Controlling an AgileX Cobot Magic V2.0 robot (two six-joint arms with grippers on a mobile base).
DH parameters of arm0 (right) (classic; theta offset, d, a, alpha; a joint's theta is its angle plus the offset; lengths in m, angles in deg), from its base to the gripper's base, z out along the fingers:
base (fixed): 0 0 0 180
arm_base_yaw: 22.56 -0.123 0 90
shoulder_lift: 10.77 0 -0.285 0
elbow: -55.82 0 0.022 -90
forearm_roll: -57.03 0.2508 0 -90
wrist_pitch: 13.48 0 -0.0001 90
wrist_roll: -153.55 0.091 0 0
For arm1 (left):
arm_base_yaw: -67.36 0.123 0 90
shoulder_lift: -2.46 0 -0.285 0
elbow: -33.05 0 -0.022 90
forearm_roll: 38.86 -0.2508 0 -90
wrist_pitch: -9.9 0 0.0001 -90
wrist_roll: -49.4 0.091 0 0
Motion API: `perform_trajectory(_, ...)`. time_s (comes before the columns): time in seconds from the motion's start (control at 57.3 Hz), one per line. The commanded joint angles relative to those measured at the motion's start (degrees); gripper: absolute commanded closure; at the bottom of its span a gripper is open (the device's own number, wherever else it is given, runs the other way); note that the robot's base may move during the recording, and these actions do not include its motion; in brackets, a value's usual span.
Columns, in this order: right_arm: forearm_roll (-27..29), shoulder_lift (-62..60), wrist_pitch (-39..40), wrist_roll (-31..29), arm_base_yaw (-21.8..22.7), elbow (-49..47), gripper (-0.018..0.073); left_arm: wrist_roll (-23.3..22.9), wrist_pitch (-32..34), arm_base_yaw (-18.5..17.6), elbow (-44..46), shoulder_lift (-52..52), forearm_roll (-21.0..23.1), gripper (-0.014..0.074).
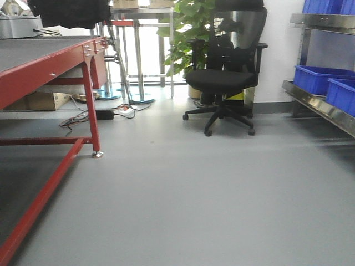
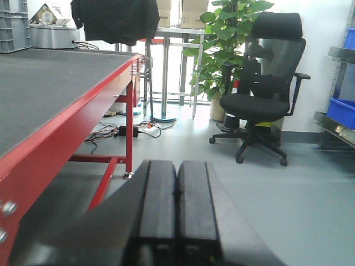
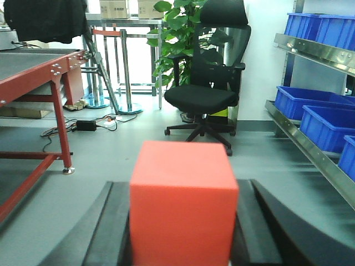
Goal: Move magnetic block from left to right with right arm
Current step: 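Drive the base along the red table toward the office chair, then drive the base past the plant and chair, cube held in right gripper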
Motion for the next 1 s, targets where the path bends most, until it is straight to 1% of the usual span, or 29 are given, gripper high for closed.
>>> perform_trajectory(0.0, 0.1, 0.6, 4.7, -0.4, 0.3, -1.5, 0.024, 0.1, 5.2, -0.2, -0.5, 0.6, 0.3, 0.0722)
perform_trajectory(0.978, 0.1, 0.7, 4.7, -0.4, 0.3, -1.5, 0.024, 0.1, 5.2, -0.2, -0.5, 0.5, 0.3, 0.0722)
